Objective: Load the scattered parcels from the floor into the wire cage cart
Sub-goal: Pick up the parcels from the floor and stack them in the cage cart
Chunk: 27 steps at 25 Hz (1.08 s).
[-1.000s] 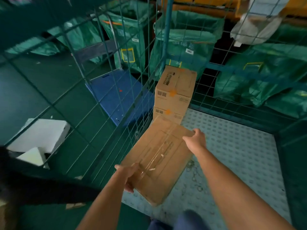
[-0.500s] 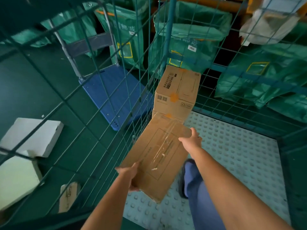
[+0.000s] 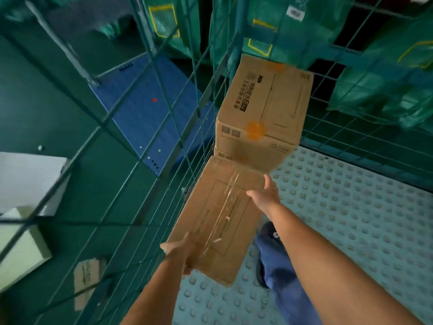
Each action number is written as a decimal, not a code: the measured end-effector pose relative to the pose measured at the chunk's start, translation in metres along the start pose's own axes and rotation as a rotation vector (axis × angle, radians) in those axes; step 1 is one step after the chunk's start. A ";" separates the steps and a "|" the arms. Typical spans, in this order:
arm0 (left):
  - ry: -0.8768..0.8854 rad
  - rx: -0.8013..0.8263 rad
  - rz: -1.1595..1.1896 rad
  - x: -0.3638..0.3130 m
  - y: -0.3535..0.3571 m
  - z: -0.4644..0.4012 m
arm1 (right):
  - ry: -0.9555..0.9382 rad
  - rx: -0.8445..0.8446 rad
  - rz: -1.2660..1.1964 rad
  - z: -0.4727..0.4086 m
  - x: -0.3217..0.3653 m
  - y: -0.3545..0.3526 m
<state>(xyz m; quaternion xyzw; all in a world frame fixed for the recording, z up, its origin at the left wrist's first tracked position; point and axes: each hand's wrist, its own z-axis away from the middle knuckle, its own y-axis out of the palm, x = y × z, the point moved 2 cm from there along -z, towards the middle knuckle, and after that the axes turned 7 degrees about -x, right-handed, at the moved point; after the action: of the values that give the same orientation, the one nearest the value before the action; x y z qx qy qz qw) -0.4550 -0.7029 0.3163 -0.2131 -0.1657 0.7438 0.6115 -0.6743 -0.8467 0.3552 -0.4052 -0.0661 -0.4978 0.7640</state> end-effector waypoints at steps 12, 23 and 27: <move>0.004 -0.015 0.098 -0.069 0.063 -0.079 | 0.009 0.041 0.030 -0.126 0.010 0.066; 0.019 0.054 -0.184 -0.089 0.073 -0.086 | -0.052 0.141 0.130 -0.128 -0.005 0.083; 0.193 0.111 -0.320 -0.098 0.076 -0.065 | -0.040 0.101 0.047 -0.100 0.002 0.055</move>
<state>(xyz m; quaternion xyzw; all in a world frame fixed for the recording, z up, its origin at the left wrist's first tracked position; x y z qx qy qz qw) -0.4686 -0.8152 0.2335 -0.2202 -0.0970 0.6211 0.7459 -0.6587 -0.9071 0.2592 -0.3773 -0.0969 -0.4677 0.7934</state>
